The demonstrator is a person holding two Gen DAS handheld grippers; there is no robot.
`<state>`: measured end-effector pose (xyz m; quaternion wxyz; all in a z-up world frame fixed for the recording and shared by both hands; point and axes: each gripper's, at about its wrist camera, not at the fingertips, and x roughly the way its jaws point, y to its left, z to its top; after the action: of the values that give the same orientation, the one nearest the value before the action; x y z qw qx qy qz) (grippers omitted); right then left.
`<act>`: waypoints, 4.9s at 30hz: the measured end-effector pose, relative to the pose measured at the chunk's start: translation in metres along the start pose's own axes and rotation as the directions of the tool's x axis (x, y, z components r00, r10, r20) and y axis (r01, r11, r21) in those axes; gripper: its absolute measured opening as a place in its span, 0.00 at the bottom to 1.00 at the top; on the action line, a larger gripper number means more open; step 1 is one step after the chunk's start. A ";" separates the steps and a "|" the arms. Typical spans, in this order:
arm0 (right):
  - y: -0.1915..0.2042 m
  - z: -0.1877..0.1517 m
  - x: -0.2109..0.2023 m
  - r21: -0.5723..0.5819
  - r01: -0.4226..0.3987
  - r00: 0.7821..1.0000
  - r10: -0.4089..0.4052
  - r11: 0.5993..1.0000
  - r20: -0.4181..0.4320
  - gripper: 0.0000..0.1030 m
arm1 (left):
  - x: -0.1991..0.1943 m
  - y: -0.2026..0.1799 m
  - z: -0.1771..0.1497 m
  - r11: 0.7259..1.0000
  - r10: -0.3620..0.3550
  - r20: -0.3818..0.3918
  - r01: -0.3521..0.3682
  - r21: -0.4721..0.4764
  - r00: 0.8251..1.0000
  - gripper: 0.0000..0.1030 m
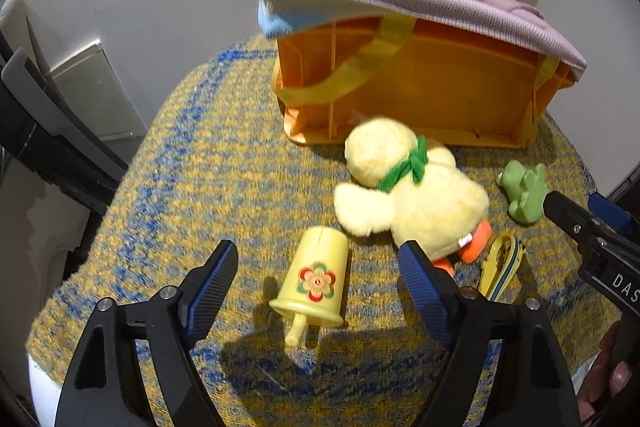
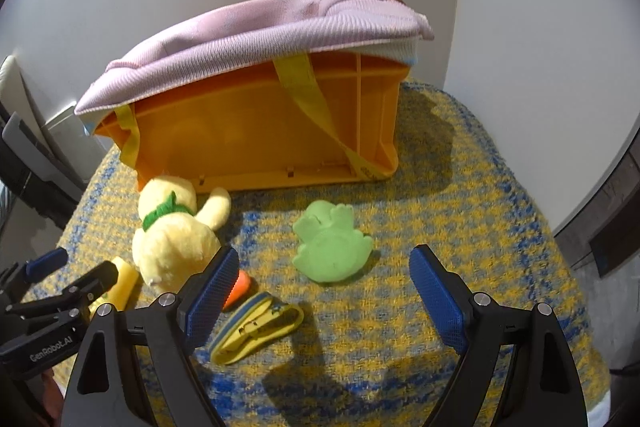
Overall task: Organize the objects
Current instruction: 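Withdraw both tools and move toward the yellow cup toy and green frog, then grasp the yellow cup toy with the left tool while the right tool grasps the green frog, then lift the cup toy into the basket with the left tool while the right tool drops the frog there, then withdraw both open tools from the basket toward the plush duck and clip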
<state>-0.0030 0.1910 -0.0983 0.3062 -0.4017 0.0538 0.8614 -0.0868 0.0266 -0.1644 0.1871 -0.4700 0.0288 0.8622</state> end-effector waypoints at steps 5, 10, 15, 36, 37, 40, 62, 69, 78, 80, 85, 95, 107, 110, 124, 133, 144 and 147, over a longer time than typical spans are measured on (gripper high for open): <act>0.004 -0.006 0.005 -0.017 -0.003 1.000 0.002 1.000 -0.008 0.84 | 0.010 -0.004 -0.011 1.000 -0.006 -0.034 0.006 0.012 0.999 0.64; 0.005 -0.008 0.007 -0.024 0.001 1.000 -0.001 1.000 -0.006 0.84 | 0.018 -0.008 -0.017 1.000 -0.001 -0.063 0.002 0.020 0.998 0.41; 0.000 -0.008 0.013 -0.012 0.007 1.000 -0.007 1.000 -0.011 0.84 | 0.018 -0.016 -0.020 1.000 0.010 -0.062 -0.008 0.020 0.998 0.40; -0.009 0.004 0.064 0.030 -0.008 0.995 0.011 1.000 -0.103 0.55 | 0.017 -0.017 -0.010 0.998 0.047 -0.029 -0.048 -0.042 0.998 0.40; -0.009 0.005 0.063 0.029 -0.010 0.995 0.013 1.000 -0.100 0.55 | 0.016 -0.016 -0.010 0.998 0.047 -0.030 -0.048 -0.044 0.998 0.40; -0.007 0.006 0.056 0.024 -0.012 0.996 0.014 1.000 -0.085 0.54 | 0.012 -0.015 -0.009 0.998 0.048 -0.026 -0.049 -0.048 0.999 0.40; -0.001 0.041 -0.041 0.012 -0.058 0.996 0.058 0.998 0.064 0.54 | -0.055 -0.015 0.034 0.999 0.022 0.120 -0.017 -0.039 0.993 0.40; 0.010 0.072 -0.065 -0.017 -0.065 0.991 0.066 0.998 0.113 0.54 | -0.070 -0.020 0.066 1.000 0.007 0.167 -0.006 -0.009 0.986 0.40; 0.014 0.113 -0.087 -0.039 -0.071 0.981 0.077 0.997 0.177 0.54 | -0.080 -0.023 0.114 0.999 -0.038 0.196 0.033 0.028 0.980 0.39; 0.015 0.122 -0.086 -0.045 -0.076 0.980 0.083 0.996 0.182 0.54 | -0.078 -0.022 0.125 0.999 -0.044 0.198 0.038 0.035 0.979 0.40; 0.018 0.141 -0.079 -0.053 -0.093 0.978 0.101 0.994 0.181 0.54 | -0.075 -0.023 0.148 0.998 -0.051 0.205 0.040 0.056 0.977 0.40; 0.013 0.172 -0.052 -0.036 -0.116 0.980 0.120 0.993 0.160 0.54 | -0.052 -0.033 0.183 0.994 -0.082 0.163 0.069 0.085 0.983 0.40; 0.011 0.192 -0.030 -0.037 -0.136 0.978 0.140 0.990 0.153 0.71 | -0.037 -0.032 0.202 0.994 -0.096 0.137 0.088 0.067 0.986 0.55; 0.009 0.189 -0.035 -0.031 -0.112 0.975 0.116 0.993 0.189 0.93 | -0.041 -0.025 0.200 0.997 -0.070 0.162 0.064 0.044 0.984 0.83; 0.006 0.169 -0.057 -0.051 -0.108 0.973 0.116 0.993 0.199 0.93 | -0.067 -0.016 0.182 0.999 -0.033 0.184 0.028 0.031 0.982 0.87; 0.007 0.144 -0.082 -0.067 -0.102 0.972 0.114 0.993 0.206 0.93 | -0.094 -0.006 0.154 0.999 -0.035 0.199 0.031 0.025 0.979 0.89; 0.011 0.108 -0.092 -0.087 -0.100 0.975 0.114 0.991 0.188 0.93 | -0.102 0.013 0.119 1.000 -0.027 0.188 0.028 -0.003 0.982 0.91; 0.013 0.100 -0.091 -0.093 -0.100 0.977 0.115 0.991 0.177 0.93 | -0.101 0.017 0.110 1.000 -0.022 0.180 0.024 -0.011 0.983 0.92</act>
<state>-0.0316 0.1700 0.0325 0.2455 -0.3304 0.0112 0.9113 -0.1314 0.0061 -0.0228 0.1959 -0.3918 0.0008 0.8989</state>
